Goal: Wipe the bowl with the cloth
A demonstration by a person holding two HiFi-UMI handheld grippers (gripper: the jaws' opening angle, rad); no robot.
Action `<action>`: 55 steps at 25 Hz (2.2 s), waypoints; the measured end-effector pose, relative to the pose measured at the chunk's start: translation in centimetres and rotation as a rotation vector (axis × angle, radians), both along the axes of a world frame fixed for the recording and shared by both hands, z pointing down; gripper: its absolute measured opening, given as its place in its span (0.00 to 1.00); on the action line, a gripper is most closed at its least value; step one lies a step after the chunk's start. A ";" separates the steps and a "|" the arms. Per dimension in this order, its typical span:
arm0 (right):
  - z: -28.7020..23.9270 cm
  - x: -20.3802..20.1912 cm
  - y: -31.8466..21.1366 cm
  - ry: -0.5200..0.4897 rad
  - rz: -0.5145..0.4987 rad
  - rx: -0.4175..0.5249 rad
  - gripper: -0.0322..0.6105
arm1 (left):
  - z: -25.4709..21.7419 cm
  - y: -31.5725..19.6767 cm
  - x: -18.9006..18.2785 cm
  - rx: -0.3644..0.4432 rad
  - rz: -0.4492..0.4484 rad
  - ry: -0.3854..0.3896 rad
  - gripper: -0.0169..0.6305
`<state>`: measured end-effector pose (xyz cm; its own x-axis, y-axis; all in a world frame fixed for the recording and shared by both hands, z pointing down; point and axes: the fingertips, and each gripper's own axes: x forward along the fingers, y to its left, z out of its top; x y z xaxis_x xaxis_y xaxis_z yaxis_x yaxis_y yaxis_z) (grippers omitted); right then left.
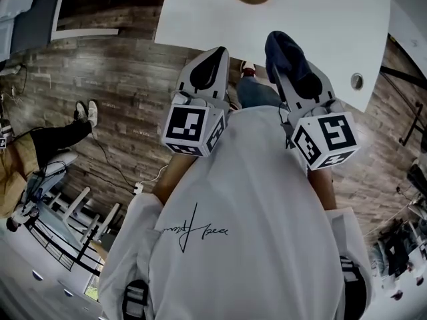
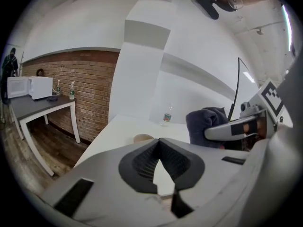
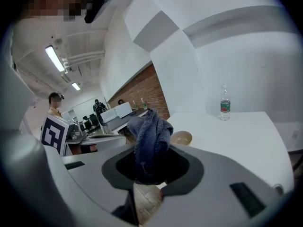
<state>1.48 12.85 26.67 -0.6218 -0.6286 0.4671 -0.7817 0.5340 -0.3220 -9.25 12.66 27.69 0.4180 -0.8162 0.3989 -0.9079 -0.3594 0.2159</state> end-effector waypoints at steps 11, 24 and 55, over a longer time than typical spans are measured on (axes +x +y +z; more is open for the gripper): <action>1.9 1.4 -5.8 -0.026 0.030 -0.030 0.19 | 1.2 -5.7 0.9 -0.025 0.015 -0.002 0.06; 2.8 2.4 -8.6 0.001 0.020 -0.031 0.19 | 2.0 -10.3 0.0 -0.014 0.039 -0.023 0.06; 9.0 0.6 -13.6 0.083 -0.019 -0.208 0.19 | 11.5 -17.2 -1.9 -0.249 0.073 -0.052 0.08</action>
